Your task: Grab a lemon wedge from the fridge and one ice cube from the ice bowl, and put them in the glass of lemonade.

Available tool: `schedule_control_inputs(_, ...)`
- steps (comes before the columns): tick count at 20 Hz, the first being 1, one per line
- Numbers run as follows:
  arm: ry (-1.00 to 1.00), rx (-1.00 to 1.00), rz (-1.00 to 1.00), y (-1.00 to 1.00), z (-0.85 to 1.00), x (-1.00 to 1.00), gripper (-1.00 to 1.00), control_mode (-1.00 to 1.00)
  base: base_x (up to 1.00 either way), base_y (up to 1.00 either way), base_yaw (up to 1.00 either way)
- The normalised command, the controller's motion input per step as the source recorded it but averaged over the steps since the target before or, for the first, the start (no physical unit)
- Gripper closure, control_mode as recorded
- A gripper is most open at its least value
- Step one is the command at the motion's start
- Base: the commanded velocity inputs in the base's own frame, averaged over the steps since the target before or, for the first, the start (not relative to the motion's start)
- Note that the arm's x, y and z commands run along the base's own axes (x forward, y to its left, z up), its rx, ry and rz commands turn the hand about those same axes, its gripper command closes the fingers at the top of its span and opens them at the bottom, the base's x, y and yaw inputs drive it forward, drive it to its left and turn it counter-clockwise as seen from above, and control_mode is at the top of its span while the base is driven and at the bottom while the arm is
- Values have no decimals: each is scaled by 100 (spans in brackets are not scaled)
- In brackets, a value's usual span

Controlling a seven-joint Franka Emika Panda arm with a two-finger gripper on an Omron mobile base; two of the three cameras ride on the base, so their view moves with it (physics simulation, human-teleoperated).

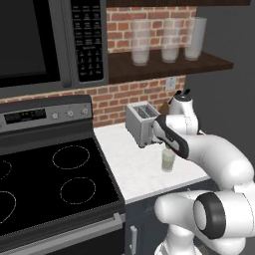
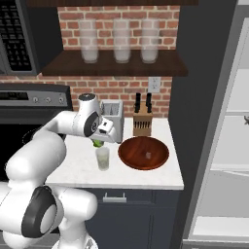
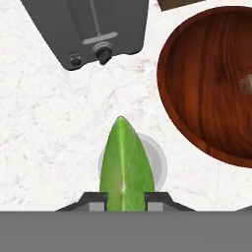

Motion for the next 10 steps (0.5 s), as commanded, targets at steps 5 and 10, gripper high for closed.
schedule_control_inputs(5,4,0,0,-11,0,16,100,-100,0,0,0)
schedule_control_inputs(10,0,0,0,-1,-4,0,100,-100,0,0,0)
